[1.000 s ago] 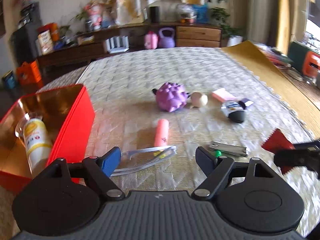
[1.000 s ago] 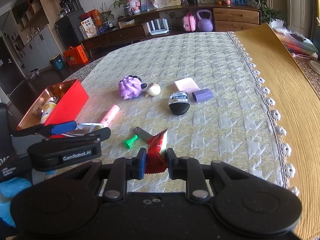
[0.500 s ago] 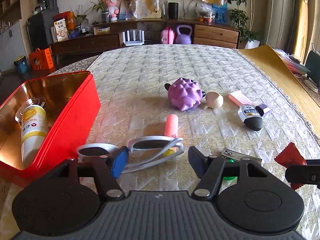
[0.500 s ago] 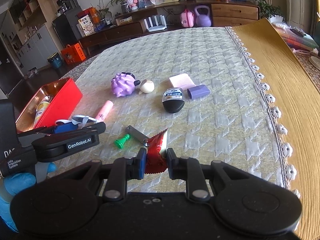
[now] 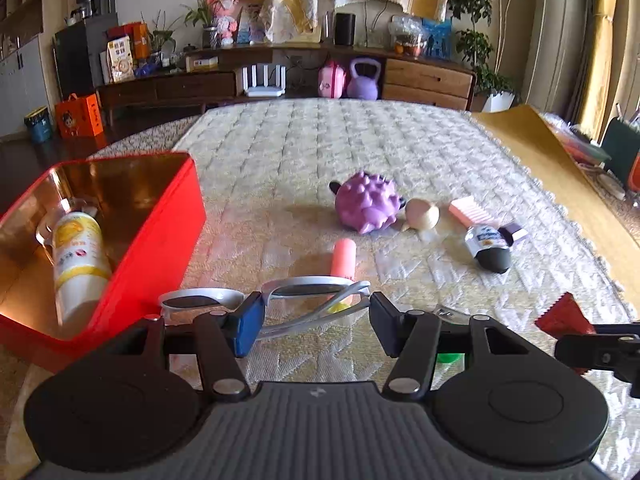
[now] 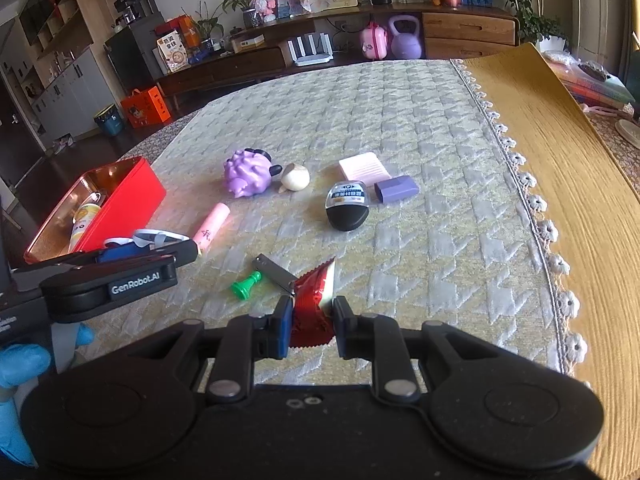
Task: Organize rigid objects
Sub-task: 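Lift the sunglasses and red candy and carry both over the red box, then lower the red candy into the box with the right gripper while the left holds the sunglasses above it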
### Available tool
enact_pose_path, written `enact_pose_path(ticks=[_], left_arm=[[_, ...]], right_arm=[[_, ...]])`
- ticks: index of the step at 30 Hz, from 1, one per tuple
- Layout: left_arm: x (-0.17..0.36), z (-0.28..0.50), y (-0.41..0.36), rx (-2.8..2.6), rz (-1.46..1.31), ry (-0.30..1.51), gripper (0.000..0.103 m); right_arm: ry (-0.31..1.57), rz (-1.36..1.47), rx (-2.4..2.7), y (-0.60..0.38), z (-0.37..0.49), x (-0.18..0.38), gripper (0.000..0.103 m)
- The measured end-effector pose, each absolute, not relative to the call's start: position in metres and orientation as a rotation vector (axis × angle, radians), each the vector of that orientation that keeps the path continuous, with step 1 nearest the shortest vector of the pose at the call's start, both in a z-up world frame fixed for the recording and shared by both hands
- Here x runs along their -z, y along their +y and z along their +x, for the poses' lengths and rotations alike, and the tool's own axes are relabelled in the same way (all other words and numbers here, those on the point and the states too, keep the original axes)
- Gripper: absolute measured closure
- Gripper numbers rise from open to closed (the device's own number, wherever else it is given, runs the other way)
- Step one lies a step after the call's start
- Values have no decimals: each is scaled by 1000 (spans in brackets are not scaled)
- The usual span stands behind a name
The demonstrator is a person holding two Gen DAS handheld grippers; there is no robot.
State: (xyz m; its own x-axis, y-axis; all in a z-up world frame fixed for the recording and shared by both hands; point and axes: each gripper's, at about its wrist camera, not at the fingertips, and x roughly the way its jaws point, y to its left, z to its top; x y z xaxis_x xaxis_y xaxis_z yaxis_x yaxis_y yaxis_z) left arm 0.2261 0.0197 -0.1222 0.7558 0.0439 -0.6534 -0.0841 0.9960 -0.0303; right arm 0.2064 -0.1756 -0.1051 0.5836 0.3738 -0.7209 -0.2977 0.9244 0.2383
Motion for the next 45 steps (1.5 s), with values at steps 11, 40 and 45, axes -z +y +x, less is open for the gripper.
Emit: enact_pose_path(ticks=[11, 40, 45], left_arm=[[69, 189, 36, -11, -104, 661, 46], [53, 188, 200, -99, -109, 647, 46], [66, 198, 208, -92, -112, 666, 46]], right_arm=[[798, 49, -444, -152, 191, 72, 82], [745, -174, -746, 27, 239, 32, 82], [779, -193, -758, 52, 261, 40, 82]])
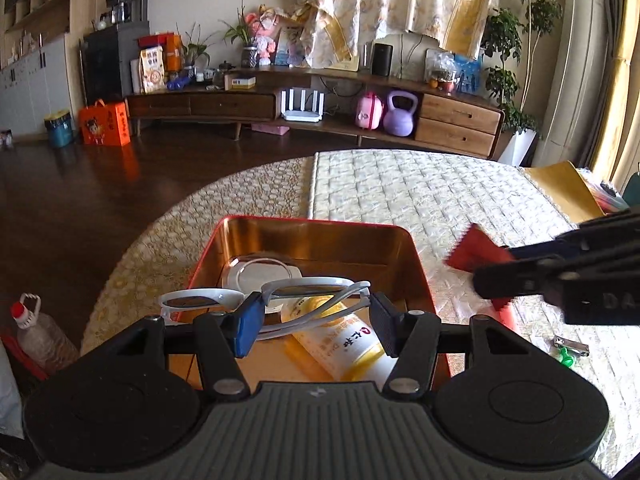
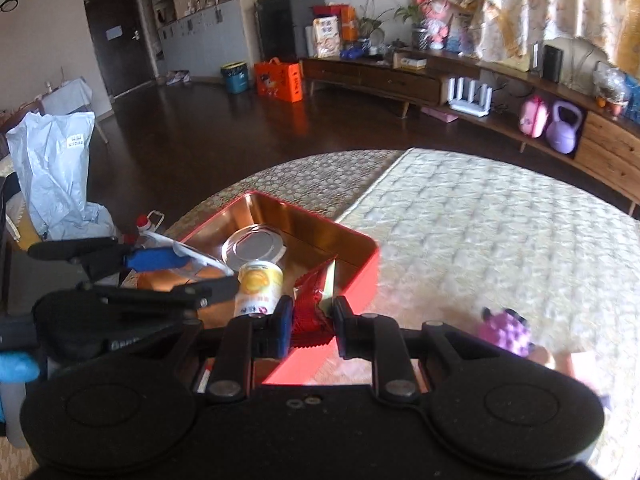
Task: Organize rigid objects
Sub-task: 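Lower the red candy into the box with the right gripper while the left holds the sunglasses above it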
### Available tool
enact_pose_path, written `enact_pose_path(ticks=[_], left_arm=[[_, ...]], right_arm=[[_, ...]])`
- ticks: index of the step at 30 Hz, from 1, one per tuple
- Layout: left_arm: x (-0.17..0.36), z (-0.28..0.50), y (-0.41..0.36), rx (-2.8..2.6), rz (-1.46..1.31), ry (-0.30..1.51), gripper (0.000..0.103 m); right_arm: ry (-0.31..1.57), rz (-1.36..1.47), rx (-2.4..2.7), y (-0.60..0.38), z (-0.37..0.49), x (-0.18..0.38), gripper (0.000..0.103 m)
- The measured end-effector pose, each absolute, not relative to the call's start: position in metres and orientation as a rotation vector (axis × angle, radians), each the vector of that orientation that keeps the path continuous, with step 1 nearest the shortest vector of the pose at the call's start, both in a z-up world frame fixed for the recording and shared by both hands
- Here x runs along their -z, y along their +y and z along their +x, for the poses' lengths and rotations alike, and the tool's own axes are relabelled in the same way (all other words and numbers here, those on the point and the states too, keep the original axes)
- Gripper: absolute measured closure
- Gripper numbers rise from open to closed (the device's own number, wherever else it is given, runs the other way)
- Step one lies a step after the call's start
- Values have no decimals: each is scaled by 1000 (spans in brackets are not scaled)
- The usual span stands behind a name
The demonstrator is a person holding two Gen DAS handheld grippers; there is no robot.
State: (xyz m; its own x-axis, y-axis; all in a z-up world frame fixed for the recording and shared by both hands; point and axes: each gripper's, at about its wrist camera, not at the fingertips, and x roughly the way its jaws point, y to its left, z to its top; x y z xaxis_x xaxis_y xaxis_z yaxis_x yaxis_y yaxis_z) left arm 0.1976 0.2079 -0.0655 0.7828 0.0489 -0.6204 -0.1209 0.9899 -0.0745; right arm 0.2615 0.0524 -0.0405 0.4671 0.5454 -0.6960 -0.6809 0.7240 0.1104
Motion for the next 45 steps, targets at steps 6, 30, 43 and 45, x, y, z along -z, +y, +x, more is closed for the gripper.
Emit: enact_pose_path(ticks=[6, 30, 43, 45], left_arm=[[78, 205, 213, -105, -91, 677, 46], [98, 184, 192, -137, -38, 647, 45], [90, 178, 205, -150, -159, 690, 31], [86, 175, 203, -142, -159, 683, 31]], right_arm=[[831, -216, -767, 79, 279, 61, 82], [910, -247, -785, 101, 292, 88, 77], [874, -188, -819, 81, 273, 68, 67], [865, -172, -824, 76, 269, 62, 67]])
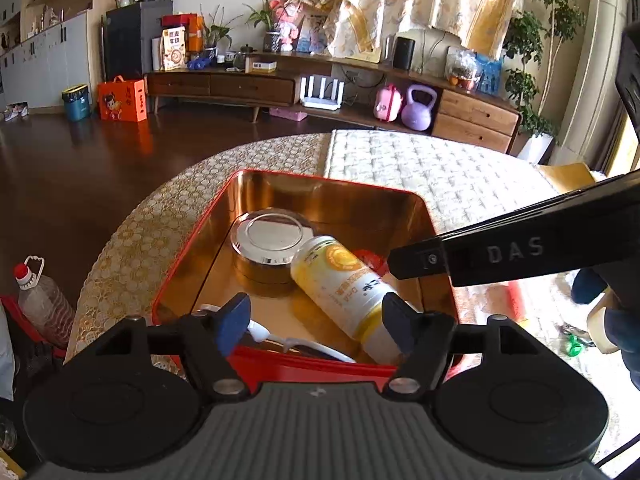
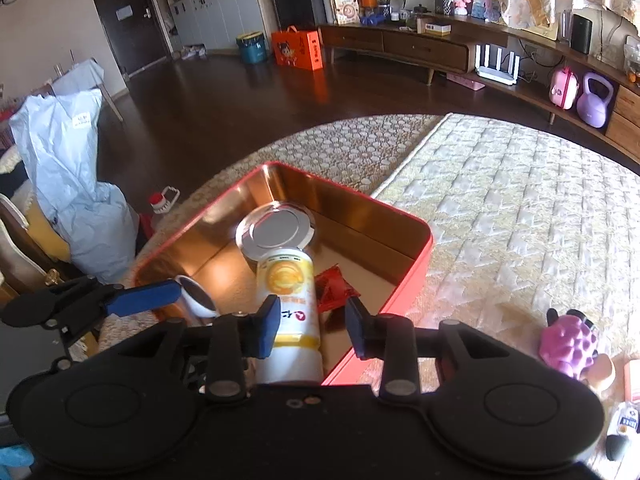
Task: Organize rigid objects
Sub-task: 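Lower the red candy into the box with the right gripper while the left holds the sunglasses above it, then open the left gripper to drop the sunglasses while both tools move back toward the table objects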
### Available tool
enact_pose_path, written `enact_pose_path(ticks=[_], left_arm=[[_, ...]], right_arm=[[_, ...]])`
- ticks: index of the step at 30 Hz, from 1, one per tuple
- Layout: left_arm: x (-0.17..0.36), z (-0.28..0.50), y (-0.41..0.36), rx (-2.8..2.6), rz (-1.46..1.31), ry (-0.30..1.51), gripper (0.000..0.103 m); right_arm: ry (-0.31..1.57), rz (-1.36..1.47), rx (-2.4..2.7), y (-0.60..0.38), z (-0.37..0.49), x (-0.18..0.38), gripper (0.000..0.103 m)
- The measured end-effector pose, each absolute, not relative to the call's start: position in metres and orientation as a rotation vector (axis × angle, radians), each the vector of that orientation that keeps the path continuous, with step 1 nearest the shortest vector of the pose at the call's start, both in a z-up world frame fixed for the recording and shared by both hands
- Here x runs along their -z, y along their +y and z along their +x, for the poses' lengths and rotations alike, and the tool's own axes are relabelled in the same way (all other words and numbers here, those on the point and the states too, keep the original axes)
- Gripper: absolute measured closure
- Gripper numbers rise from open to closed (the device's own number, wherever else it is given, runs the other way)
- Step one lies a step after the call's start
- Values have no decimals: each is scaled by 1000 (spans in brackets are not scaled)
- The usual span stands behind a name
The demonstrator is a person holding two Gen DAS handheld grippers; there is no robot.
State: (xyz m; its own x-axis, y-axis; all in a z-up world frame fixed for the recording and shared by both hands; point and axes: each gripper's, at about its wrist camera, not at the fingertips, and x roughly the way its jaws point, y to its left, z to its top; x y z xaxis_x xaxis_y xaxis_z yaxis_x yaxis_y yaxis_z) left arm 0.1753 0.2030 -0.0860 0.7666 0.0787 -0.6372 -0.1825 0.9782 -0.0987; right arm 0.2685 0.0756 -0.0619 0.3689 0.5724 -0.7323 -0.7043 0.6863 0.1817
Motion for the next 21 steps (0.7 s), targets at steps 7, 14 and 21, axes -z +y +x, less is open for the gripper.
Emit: enact_pose_path(ticks=[7, 14, 21], left_arm=[[70, 166, 192, -129, -148, 662, 31], [54, 158, 174, -106, -134, 651, 31], [44, 149, 152, -66, -111, 642, 31]], right_arm=[[827, -114, -835, 48, 251, 41, 57], [785, -46, -824, 9, 234, 21, 50], [746, 10, -789, -36, 216, 11, 37]])
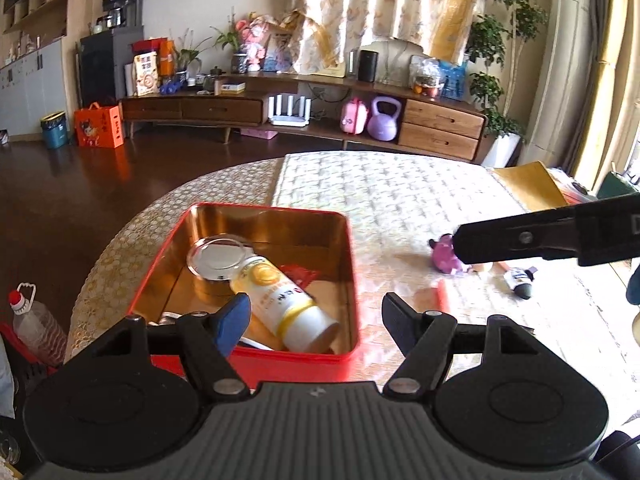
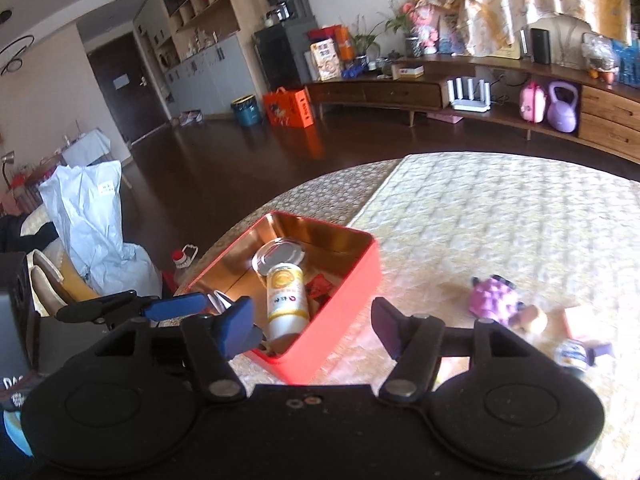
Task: Organize rigid objects
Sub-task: 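Open the left gripper to drop the sunglasses while both tools move back toward the table objects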
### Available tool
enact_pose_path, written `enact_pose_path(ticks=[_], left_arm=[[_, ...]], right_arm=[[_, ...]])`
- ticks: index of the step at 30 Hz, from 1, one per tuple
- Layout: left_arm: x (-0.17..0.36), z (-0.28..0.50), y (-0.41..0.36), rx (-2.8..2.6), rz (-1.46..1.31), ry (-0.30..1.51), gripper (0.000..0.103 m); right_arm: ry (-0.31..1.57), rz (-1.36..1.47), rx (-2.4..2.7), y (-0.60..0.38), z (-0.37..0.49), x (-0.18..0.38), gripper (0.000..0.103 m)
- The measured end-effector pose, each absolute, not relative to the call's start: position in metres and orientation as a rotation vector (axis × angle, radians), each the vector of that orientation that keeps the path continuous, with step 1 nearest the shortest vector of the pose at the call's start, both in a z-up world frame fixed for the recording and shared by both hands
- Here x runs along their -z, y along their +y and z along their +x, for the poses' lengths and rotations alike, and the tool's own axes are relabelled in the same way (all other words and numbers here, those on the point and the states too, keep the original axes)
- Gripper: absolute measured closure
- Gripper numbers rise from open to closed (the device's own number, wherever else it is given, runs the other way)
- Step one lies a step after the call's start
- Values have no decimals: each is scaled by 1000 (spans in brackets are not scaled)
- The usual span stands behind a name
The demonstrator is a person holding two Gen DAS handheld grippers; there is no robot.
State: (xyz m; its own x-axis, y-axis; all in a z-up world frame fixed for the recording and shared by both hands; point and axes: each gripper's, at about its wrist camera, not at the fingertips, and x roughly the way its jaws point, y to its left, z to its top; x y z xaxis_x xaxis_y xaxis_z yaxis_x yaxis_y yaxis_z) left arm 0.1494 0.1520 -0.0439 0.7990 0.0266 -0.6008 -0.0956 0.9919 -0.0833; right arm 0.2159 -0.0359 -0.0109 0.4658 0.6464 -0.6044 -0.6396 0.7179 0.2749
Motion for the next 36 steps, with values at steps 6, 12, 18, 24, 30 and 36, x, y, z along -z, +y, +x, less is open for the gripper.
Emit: enact_pose_path(ticks=[6, 12, 18, 24, 30, 36], left_arm=[[41, 146, 133, -30, -111, 645, 29], [39, 147, 111, -3, -94, 646, 23], [43, 153, 89, 21, -97, 661, 20], [48, 166, 69, 43, -104, 678, 19], [60, 189, 55, 55, -136, 728, 19], [76, 211, 41, 71, -145, 768, 19]], right_arm=[[752, 62, -724, -75, 201, 19, 27], [750, 75, -663, -109, 186, 30, 20], [738, 71, -623, -131, 177, 42, 8], [726, 53, -597, -145, 176, 55, 2], [741, 32, -586, -158, 185, 69, 2], [778, -3, -586, -165, 202, 86, 3]])
